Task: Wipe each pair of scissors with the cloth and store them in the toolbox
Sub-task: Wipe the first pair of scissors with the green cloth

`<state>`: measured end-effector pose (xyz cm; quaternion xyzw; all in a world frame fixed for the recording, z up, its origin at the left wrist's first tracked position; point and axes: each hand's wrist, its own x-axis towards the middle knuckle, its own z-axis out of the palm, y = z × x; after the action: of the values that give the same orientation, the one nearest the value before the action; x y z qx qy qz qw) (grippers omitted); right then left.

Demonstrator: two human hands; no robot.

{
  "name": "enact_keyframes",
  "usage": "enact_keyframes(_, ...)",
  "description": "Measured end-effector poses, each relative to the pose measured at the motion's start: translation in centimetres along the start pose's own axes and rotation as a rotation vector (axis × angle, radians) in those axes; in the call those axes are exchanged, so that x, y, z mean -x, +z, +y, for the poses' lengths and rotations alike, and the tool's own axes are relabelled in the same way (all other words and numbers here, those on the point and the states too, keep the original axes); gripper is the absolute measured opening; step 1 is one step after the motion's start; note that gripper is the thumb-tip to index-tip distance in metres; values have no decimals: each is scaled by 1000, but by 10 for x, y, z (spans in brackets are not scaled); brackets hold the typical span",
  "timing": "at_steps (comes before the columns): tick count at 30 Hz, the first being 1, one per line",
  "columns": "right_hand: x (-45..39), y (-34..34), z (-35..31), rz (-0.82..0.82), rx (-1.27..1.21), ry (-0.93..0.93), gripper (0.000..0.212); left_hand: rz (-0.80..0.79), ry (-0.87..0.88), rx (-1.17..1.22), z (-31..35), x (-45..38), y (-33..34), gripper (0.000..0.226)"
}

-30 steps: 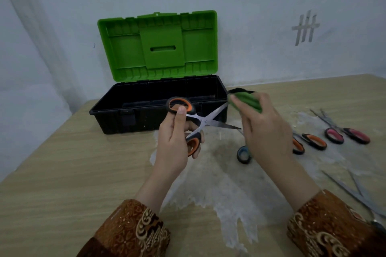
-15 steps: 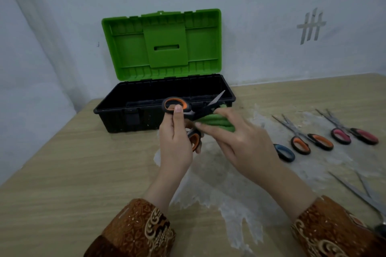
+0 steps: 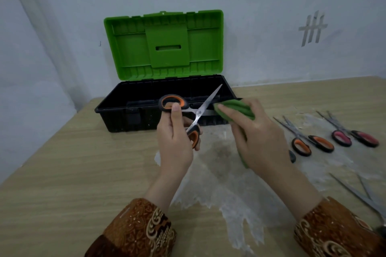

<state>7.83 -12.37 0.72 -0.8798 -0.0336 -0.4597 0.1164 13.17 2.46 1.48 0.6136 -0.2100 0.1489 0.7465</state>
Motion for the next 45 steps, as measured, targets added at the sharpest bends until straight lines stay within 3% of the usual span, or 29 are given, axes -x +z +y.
enact_keyframes(2,2,6,-8,-49,-19,-33,37,-20,65,-26,2,3,0,33)
enact_keyframes(5,4,11,-4,-72,39,89,40,-30,94,-18,5,2,-2,28)
enact_keyframes(10,3,0,14,-3,97,207,36,-10,74,-7,4,-3,-4,30)
enact_keyframes(14,-3,-5,1,57,25,15,39,-47,64,-45,0,-3,-3,31)
enact_keyframes(17,1,1,-14,-25,34,-117,38,-92,92,-124,-6,-3,-2,33)
enact_keyframes(22,2,8,-9,-86,106,78,47,-189,104,-208,-7,-1,-4,35)
enact_keyframes(25,1,6,9,-82,141,237,41,-249,96,-224,-5,4,-1,34)
enact_keyframes(30,1,-1,33,-6,175,352,35,-227,-16,-60,2,6,4,30)
enact_keyframes(34,-6,-7,20,109,46,215,37,-122,-89,11,-2,2,2,38)
enact_keyframes(39,3,7,-10,-72,-2,-119,43,-24,-132,85,-4,-1,0,35)
enact_keyframes(45,4,14,-4,-33,98,-42,49,0,-92,107,1,-1,0,35)
